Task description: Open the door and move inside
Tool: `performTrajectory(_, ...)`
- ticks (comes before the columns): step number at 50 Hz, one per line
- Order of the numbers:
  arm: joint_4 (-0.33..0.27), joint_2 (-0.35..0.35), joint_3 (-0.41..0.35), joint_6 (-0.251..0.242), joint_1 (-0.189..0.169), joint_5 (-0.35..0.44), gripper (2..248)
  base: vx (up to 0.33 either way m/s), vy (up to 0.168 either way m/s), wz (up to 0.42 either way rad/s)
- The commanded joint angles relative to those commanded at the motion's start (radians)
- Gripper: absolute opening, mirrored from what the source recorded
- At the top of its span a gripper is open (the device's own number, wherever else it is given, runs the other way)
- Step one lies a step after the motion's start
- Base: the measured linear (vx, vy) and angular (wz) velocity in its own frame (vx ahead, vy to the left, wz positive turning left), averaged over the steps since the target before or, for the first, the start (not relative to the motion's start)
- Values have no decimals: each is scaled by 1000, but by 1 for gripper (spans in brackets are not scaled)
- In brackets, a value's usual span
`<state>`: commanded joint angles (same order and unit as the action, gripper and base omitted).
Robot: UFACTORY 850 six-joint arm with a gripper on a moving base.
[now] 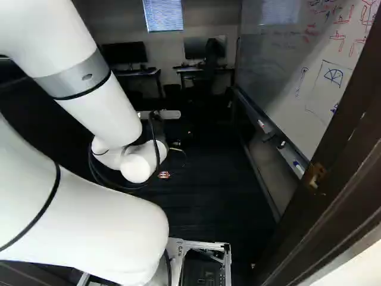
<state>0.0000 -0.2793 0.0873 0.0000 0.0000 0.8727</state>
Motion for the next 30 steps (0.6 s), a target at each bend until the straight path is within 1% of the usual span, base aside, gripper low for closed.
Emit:
performTrajectory(14, 0, 0, 0, 0, 0, 0, 247, 115, 6, 0)
performTrajectory(30, 0, 0, 0, 0, 0, 0, 247, 203, 5, -4)
